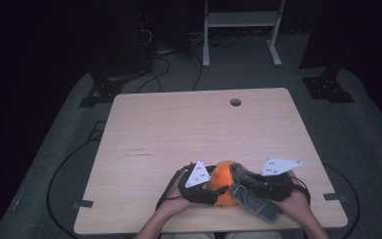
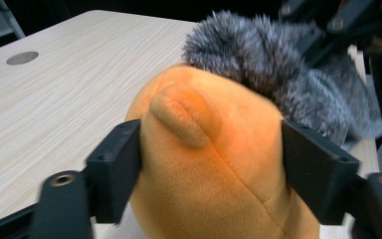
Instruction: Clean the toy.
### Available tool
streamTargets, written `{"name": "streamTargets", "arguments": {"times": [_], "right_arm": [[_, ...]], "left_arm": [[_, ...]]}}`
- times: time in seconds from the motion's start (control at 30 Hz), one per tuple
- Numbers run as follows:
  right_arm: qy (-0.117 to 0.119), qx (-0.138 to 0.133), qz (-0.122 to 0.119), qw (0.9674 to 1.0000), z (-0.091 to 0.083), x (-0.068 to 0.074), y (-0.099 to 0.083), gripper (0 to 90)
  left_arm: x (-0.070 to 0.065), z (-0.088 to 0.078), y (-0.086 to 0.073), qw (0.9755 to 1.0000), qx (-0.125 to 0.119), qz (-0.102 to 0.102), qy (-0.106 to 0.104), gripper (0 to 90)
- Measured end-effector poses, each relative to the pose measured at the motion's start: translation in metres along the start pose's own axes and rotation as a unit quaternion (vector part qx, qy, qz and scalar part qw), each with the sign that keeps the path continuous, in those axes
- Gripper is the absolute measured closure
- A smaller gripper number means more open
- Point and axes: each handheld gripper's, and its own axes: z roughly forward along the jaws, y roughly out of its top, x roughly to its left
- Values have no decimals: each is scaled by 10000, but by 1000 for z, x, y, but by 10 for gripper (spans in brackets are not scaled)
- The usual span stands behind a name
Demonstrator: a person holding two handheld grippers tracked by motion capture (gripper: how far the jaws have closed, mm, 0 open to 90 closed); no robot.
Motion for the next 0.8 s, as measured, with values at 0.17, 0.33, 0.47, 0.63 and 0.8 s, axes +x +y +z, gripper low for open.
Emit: {"name": "streamTargets", "arguments": {"times": [0.17,0.33,0.47,0.63,0.8], "right_arm": [[115,-253,-329,9991,-8,14,18,755],[23,-157,-300,9994,-2,9,17,756],[26,-98,158,9998,-2,-14,0,756],[-33,-70,561,9984,-2,-28,-15,758],[-133,-112,237,9996,-1,-9,-6,758]], "left_arm": [[-14,2,1,9972,-39,751,-15,319],[-14,-1,-2,9956,54,936,39,319],[-7,-2,-4,9968,82,796,-16,310],[4,-2,3,9999,14,-126,-51,171],[4,-1,8,9984,27,-563,-40,158]]}}
